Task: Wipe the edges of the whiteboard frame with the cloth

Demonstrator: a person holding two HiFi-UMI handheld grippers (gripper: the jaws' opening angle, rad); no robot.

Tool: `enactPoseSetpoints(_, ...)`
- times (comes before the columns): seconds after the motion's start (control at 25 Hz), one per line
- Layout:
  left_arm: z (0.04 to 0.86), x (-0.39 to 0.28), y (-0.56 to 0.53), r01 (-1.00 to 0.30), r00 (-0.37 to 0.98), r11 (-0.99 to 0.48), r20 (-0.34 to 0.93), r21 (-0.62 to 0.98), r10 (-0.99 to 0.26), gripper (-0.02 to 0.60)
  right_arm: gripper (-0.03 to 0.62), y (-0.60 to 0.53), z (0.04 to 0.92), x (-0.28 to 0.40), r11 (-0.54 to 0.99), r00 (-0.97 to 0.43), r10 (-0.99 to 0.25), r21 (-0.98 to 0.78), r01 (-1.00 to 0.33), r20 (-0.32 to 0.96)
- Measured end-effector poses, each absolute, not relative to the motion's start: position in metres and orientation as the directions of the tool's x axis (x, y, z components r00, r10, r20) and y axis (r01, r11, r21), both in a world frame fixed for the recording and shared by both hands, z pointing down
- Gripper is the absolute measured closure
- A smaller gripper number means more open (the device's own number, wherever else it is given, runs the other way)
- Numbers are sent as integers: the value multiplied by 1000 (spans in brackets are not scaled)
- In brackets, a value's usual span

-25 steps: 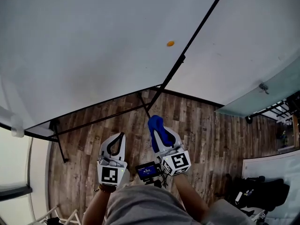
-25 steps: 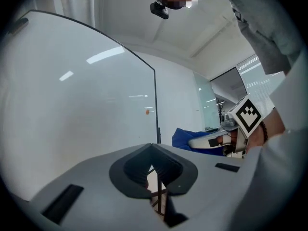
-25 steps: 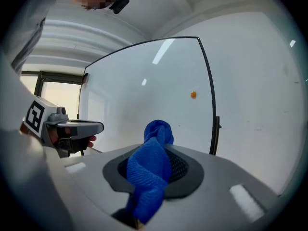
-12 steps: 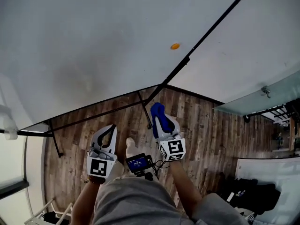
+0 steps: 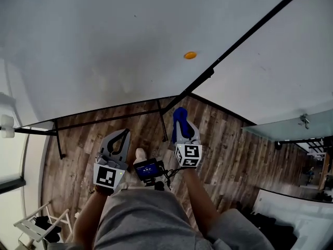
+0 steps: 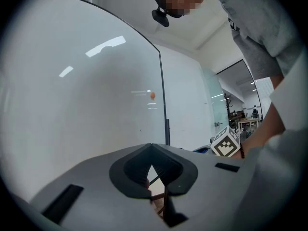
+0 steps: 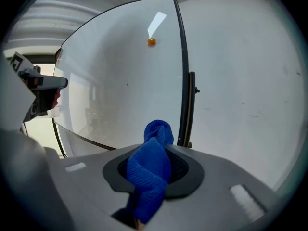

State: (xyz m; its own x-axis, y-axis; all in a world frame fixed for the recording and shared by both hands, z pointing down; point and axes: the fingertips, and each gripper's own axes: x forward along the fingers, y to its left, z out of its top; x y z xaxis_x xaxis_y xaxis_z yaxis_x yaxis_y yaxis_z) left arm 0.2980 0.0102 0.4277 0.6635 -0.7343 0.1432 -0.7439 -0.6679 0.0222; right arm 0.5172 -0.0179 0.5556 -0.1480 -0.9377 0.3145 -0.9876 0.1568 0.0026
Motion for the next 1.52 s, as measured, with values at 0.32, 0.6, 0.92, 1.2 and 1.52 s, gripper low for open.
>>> enactPoseSetpoints(0.32, 441, 302, -4, -799, 596, -600, 177, 33, -783, 574, 497, -63, 615, 559, 132, -123, -922, -2, -991, 368)
enactPoseSetpoints(0.6, 442, 290, -20, -811, 575, -585, 194, 6, -795, 574, 497, -88, 667, 570, 138, -114, -884, 20, -990, 454)
enactPoseSetpoints(0.92, 443, 275, -30, -832, 537, -553, 191, -39, -822, 574, 497, -124, 680, 573, 118, -80, -888, 58, -991, 452)
enactPoseSetpoints(1.2, 448, 275, -33, -841, 524, -541, 217, -23, -824, 574, 497, -136, 695, 570, 120, -65, -880, 88, -989, 470)
enactPoseSetpoints(1.52, 446, 282, -41, -835, 534, -550, 213, -18, -818, 574, 497, -146, 703, 561, 212, -132, -864, 113, -971, 486)
